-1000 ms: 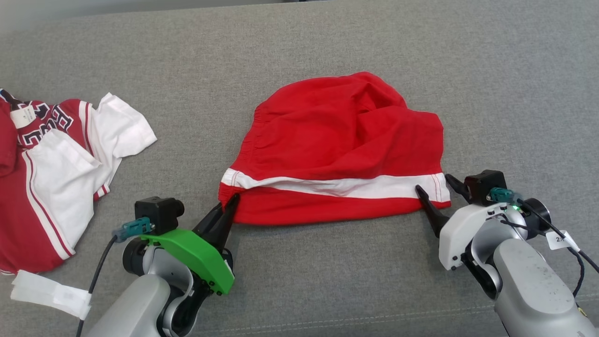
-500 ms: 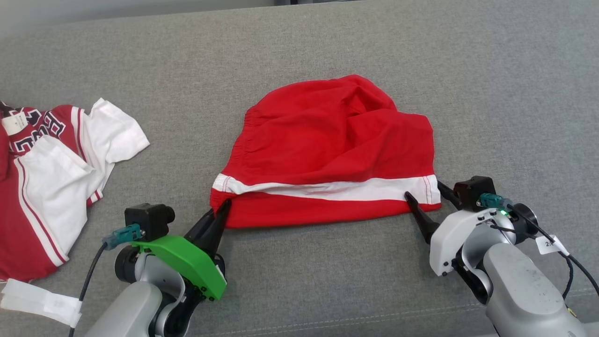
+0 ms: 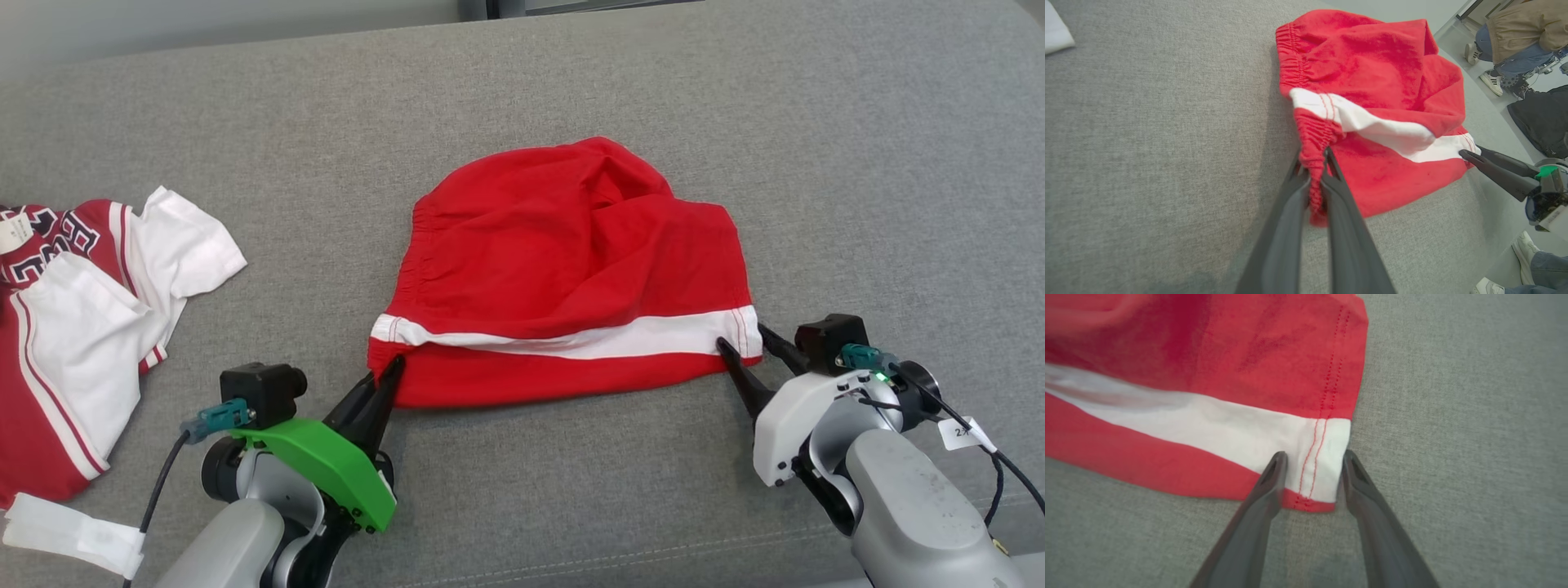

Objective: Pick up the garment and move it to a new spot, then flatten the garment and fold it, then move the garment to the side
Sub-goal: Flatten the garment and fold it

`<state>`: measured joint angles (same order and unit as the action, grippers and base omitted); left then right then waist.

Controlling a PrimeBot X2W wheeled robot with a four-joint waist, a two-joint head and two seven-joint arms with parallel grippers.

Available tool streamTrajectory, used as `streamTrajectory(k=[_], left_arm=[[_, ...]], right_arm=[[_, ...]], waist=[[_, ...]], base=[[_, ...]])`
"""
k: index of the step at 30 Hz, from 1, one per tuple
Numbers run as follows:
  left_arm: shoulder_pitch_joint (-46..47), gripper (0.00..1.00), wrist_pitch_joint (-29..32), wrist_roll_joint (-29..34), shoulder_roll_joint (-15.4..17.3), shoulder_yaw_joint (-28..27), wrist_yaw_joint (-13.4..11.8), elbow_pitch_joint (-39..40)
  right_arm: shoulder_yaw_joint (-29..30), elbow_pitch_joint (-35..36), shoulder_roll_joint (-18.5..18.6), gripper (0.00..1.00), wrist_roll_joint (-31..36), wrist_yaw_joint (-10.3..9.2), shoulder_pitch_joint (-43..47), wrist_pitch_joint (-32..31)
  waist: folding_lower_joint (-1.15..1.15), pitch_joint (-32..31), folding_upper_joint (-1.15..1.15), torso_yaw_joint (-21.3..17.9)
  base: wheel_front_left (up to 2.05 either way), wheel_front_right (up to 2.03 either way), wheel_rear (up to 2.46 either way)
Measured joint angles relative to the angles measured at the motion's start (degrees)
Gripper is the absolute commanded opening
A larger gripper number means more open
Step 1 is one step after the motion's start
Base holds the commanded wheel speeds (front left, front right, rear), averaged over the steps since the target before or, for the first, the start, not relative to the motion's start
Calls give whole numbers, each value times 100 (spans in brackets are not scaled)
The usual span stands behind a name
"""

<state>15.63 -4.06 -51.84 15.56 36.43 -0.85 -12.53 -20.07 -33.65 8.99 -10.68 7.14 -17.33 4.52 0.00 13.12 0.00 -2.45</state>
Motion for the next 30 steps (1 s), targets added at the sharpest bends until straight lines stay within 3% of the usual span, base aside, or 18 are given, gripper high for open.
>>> streamTrajectory(k=[1,5,7,10,11,13,19,21,23,25,27,30], left_arm=[[-16,0,0,0,1,1,-1,3],[-44,0,47,0,20,14,-44,5],[-46,0,47,0,24,16,-44,9],[-51,0,47,0,35,16,-65,12],[-57,0,47,0,35,16,-66,14],[-88,0,48,-1,35,21,-67,21],[-156,0,79,-24,42,31,-102,53],[-157,0,99,-31,45,31,-116,55],[-158,0,99,-35,47,31,-118,65],[-158,0,99,-35,57,30,-118,77],[-158,0,100,-35,63,29,-119,99],[-159,0,101,-35,65,29,-121,119]], right_arm=[[-5,-8,13,78,-3,-1,-12,0],[-29,-29,40,87,-46,-1,-98,55],[-40,-43,55,87,-48,-1,-127,60],[-60,-78,65,78,-54,0,-141,102],[-70,-91,66,65,-68,-1,-145,107],[-89,-118,70,55,-131,-1,-157,108],[-154,-185,85,46,-249,-1,-160,123],[-155,-222,83,51,-290,-1,-165,124],[-164,-247,90,81,-293,-1,-171,125],[-169,-264,94,91,-301,-1,-193,126],[-171,-280,109,91,-302,-1,-223,135],[-174,-308,129,79,-320,-1,-226,151]], waist=[[0,-10,0,-6],[0,-32,0,-22],[0,-43,0,-25],[0,-57,0,-27],[0,-62,0,-27],[0,-71,0,-26],[0,-84,0,-15],[0,-78,0,-10],[0,-77,0,-6],[0,-72,0,-2],[0,-63,0,3],[0,-53,0,9]], base=[[0,0,0],[0,0,0],[0,0,0],[0,0,0],[0,0,0],[0,0,0],[0,0,0],[0,0,0],[0,0,0],[0,0,0],[0,0,0],[0,0,0]])
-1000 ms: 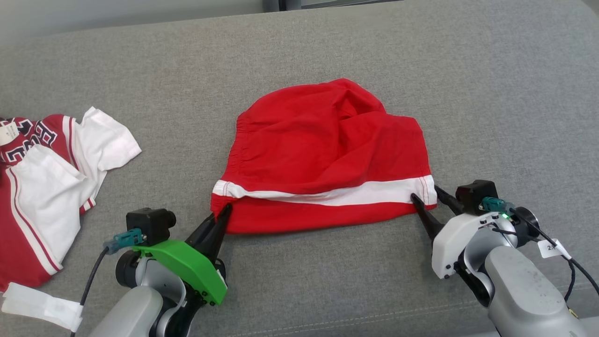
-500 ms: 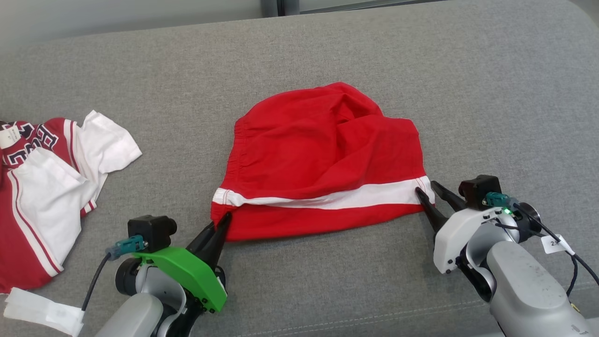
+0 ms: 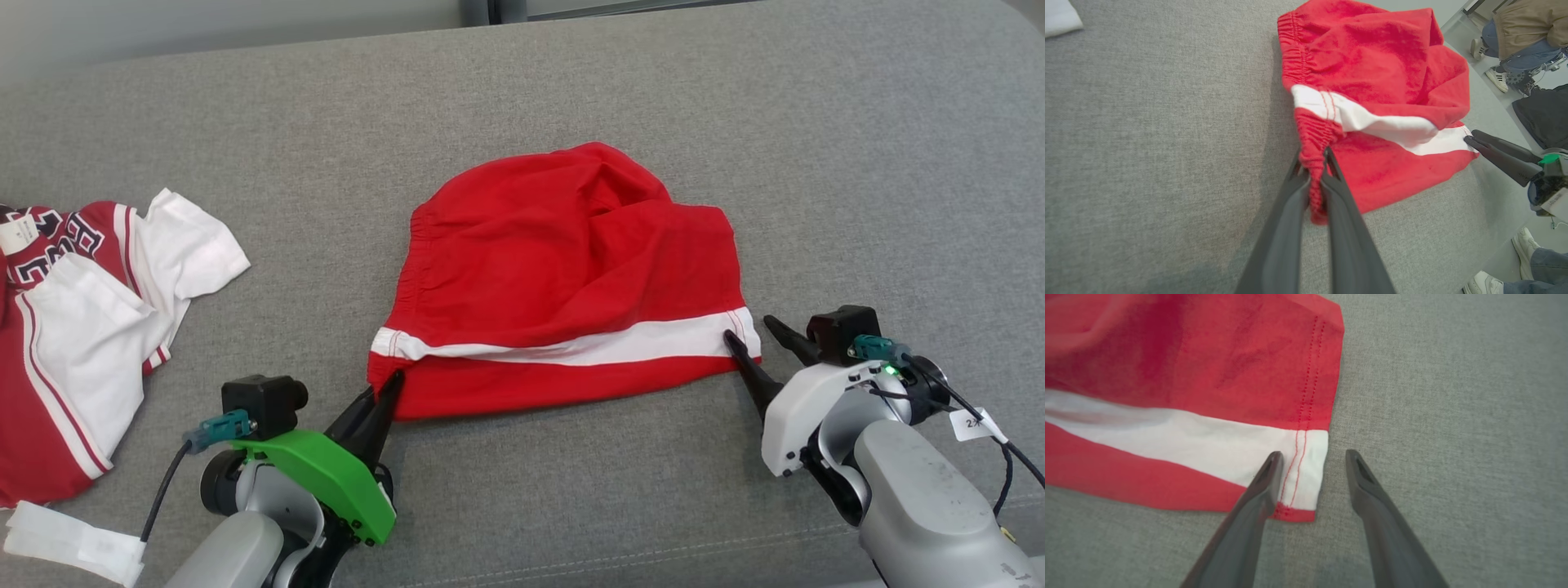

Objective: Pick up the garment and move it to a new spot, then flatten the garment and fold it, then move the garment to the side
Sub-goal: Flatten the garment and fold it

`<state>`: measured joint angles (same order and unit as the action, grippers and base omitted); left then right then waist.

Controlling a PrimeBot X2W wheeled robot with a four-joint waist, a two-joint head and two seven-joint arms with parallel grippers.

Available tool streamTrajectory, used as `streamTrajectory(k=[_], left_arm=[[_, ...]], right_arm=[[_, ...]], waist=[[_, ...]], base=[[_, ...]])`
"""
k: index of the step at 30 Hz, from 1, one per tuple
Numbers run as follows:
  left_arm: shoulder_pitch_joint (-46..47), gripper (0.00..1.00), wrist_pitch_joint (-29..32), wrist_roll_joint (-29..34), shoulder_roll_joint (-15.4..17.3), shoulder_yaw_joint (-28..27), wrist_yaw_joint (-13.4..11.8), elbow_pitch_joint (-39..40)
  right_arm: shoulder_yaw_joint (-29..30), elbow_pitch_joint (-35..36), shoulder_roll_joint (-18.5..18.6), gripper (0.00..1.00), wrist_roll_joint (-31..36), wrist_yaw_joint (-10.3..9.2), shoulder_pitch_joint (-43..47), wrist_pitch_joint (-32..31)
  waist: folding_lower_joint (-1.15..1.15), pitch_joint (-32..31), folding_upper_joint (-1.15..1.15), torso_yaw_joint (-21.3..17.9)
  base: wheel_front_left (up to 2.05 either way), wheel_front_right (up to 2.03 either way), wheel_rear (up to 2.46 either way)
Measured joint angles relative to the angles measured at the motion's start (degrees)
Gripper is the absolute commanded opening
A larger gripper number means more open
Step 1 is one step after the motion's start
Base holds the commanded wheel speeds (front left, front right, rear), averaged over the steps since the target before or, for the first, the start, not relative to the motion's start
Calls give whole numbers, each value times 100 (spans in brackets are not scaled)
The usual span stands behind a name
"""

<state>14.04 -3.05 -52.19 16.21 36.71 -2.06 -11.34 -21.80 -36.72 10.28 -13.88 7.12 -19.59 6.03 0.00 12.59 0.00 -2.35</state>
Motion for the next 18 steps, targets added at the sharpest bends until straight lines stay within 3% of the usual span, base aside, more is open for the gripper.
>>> streamTrajectory(k=[5,15,18], left_arm=[[0,0,5,0,9,0,-5,38],[-1,0,49,0,58,-10,-51,67],[-1,0,51,-1,62,-11,-52,70]], right_arm=[[-54,-64,0,50,-44,1,-18,0],[-131,-144,-1,35,-86,1,-122,34],[-151,-167,0,19,-122,1,-144,56]], waist=[[0,27,0,23],[0,61,0,65],[0,61,0,69]], base=[[0,0,0],[0,0,0],[0,0,0]])
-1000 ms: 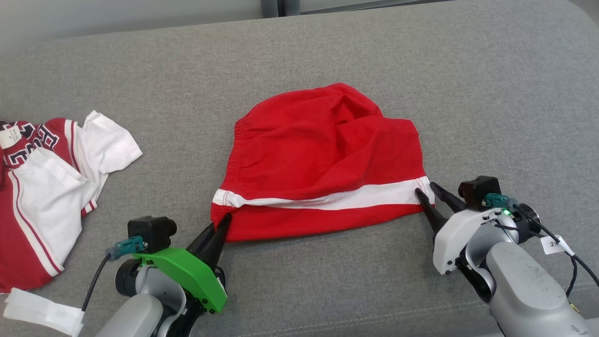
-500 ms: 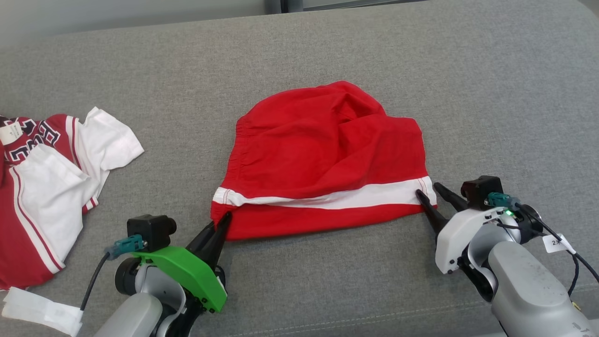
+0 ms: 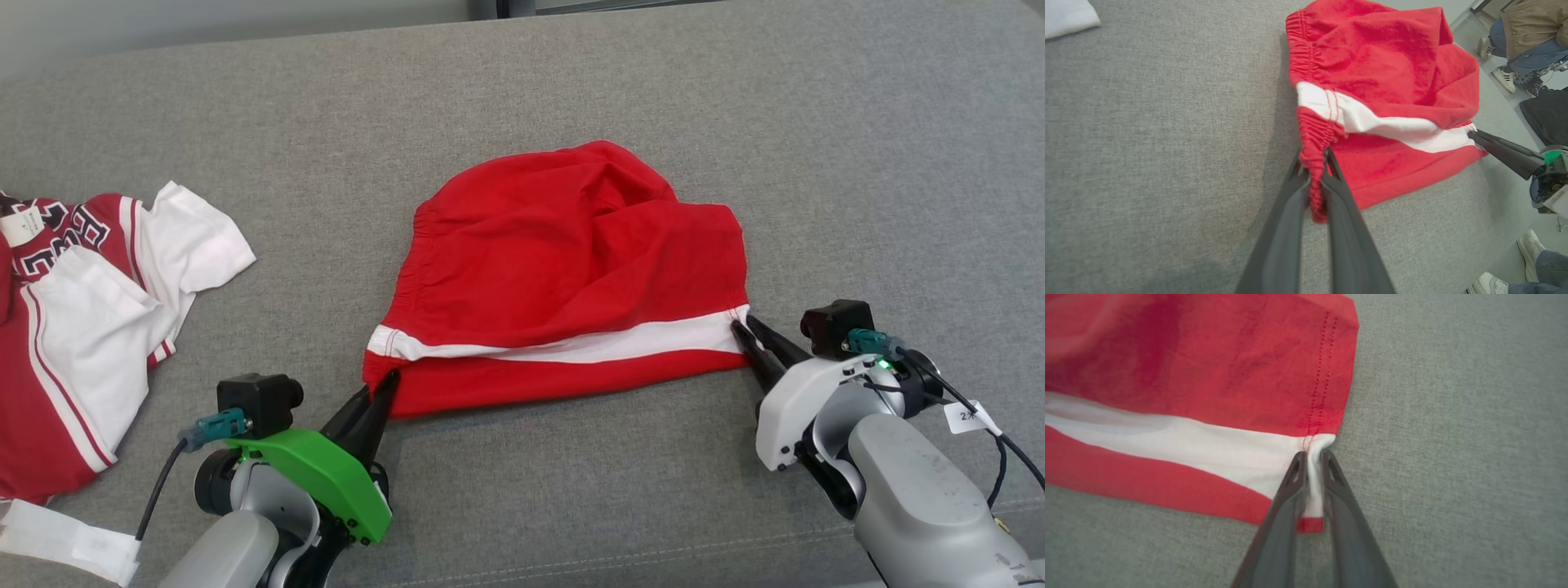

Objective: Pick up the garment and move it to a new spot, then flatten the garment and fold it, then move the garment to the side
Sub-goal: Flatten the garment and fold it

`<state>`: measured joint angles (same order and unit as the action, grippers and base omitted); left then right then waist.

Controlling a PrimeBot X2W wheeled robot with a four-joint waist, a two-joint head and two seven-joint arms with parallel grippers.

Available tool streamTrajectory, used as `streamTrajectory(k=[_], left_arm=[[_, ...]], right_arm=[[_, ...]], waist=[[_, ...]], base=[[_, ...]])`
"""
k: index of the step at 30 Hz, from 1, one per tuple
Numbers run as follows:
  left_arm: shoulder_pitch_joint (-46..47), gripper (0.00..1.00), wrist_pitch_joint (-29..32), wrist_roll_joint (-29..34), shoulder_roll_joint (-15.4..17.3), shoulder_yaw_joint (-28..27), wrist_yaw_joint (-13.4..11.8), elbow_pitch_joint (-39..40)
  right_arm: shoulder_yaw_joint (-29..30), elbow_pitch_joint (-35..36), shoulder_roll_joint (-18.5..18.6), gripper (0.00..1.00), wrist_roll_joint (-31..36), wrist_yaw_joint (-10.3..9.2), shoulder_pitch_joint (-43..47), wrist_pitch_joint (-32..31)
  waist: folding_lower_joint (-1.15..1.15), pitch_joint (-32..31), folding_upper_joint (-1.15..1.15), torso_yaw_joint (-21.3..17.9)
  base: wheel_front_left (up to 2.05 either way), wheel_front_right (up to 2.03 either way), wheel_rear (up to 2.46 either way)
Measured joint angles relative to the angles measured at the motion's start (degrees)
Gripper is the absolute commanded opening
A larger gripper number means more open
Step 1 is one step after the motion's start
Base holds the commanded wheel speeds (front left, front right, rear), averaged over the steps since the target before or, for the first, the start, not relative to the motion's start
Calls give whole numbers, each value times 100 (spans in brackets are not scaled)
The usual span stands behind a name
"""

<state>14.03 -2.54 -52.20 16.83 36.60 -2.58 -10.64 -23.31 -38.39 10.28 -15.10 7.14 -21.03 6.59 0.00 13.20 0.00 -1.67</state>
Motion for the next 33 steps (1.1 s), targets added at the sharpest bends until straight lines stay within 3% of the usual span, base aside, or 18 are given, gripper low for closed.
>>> streamTrajectory(k=[1,3,10,19,33], left_arm=[[0,0,0,0,1,-1,-2,0],[0,0,3,-5,2,-3,-2,1],[-3,0,2,-54,7,-111,-4,27],[13,0,-110,-514,25,-689,-45,350],[3,0,155,-1451,45,-1059,158,1777]], right_arm=[[-9,-5,0,9,-16,0,-5,2],[-37,-18,3,0,-19,0,-24,3],[-149,58,-8,0,-202,0,-114,131],[-90,1028,-137,0,-1159,0,-546,427],[145,2920,541,0,-2780,-1,-430,250]], waist=[[0,-1,0,1],[0,-3,0,2],[0,-42,0,-2],[0,-214,0,-6],[0,-797,0,114]], base=[[0,0,0],[0,0,0],[0,0,0],[0,0,0],[0,0,0]])
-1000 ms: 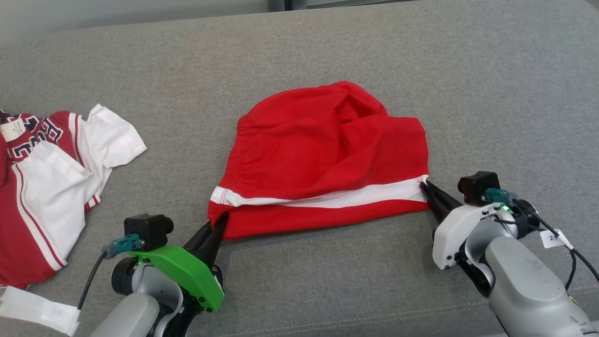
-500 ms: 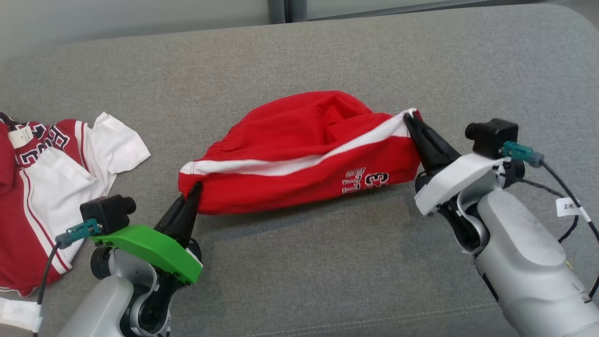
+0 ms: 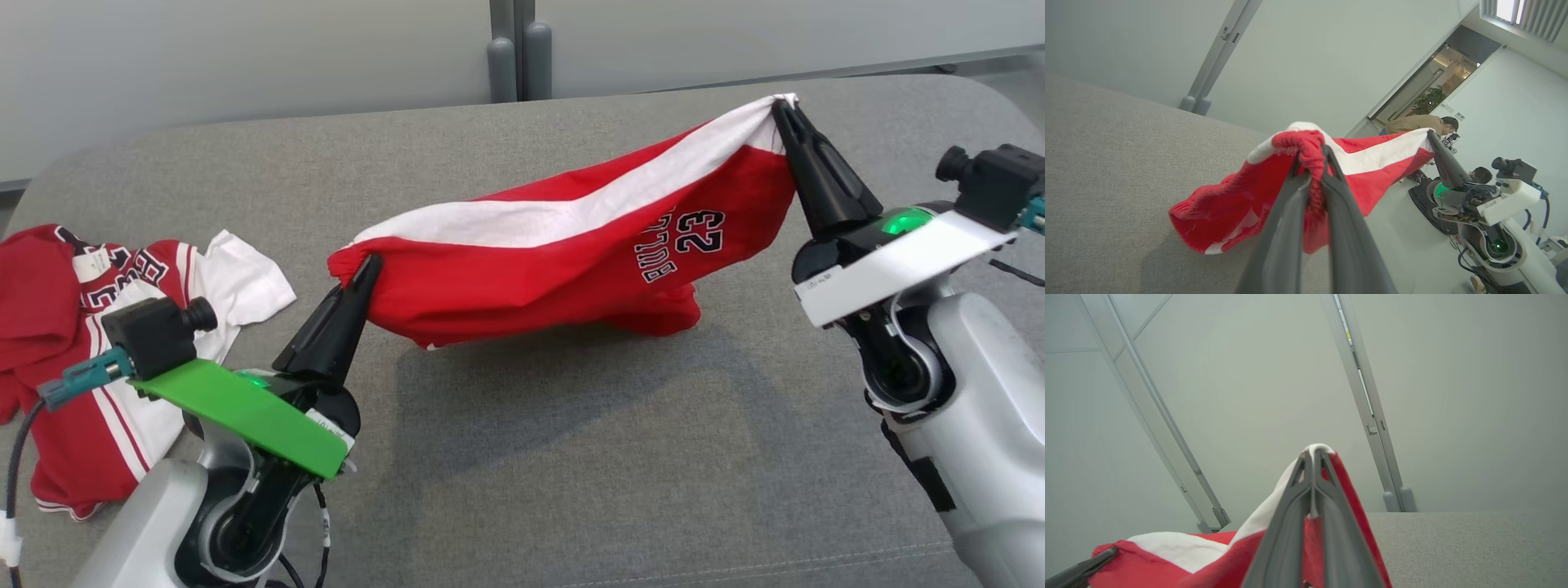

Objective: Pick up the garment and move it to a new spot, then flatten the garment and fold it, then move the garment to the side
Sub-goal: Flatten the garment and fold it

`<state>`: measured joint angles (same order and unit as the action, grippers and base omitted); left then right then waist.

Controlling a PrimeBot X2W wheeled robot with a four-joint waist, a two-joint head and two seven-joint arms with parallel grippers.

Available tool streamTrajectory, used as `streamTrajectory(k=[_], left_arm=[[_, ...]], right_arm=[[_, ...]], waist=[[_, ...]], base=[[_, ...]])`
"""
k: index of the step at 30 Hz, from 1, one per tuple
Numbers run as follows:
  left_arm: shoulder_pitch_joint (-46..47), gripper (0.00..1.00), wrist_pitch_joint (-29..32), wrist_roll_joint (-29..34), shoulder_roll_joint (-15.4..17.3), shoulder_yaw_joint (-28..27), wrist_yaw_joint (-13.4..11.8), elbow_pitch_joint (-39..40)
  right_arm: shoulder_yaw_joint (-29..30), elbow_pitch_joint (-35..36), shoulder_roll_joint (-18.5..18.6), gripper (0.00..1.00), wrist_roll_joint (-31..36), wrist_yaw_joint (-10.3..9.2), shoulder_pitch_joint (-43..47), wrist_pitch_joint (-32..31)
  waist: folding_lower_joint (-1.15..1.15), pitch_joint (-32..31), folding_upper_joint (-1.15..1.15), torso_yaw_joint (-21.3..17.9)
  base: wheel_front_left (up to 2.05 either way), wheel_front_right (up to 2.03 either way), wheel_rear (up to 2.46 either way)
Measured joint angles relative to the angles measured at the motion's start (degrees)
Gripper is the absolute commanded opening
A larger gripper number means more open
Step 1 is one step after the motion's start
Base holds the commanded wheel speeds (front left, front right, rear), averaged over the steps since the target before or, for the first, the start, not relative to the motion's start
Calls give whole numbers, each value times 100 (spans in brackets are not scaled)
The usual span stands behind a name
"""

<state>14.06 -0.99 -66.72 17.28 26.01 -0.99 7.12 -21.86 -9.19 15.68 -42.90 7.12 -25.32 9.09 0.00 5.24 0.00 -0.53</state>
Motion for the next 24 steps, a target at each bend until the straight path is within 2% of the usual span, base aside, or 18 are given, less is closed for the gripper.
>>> streamTrajectory(k=[4,8,11,15,19,21,24], left_arm=[[-56,0,272,-159,359,-176,-27,1160],[8,0,525,-174,906,-669,-339,2094],[67,0,870,-405,1081,-861,-472,2519],[81,0,1281,-869,1178,-1055,-584,2365],[323,0,1635,-1203,1141,-1012,-610,1575],[640,0,1808,-1207,1127,-906,-613,1161],[1435,0,1864,-990,1051,-832,-613,676]], right_arm=[[240,1110,428,0,-516,0,367,-176],[556,2141,682,0,-893,0,376,-374],[732,2581,720,0,-1292,0,388,-630],[754,2536,770,0,-1661,-79,604,-1087],[424,2103,427,0,-1978,-269,547,-1479],[323,1764,205,0,-2007,-434,288,-1592],[397,1216,-91,0,-1896,-777,-621,-1663]], waist=[[0,-185,0,77],[0,-256,0,127],[0,-205,0,118],[0,-17,0,92],[0,250,0,70],[0,394,0,59],[0,620,0,32]], base=[[0,0,0],[0,0,0],[0,0,0],[0,0,0],[0,0,0],[0,0,0],[0,0,0]])
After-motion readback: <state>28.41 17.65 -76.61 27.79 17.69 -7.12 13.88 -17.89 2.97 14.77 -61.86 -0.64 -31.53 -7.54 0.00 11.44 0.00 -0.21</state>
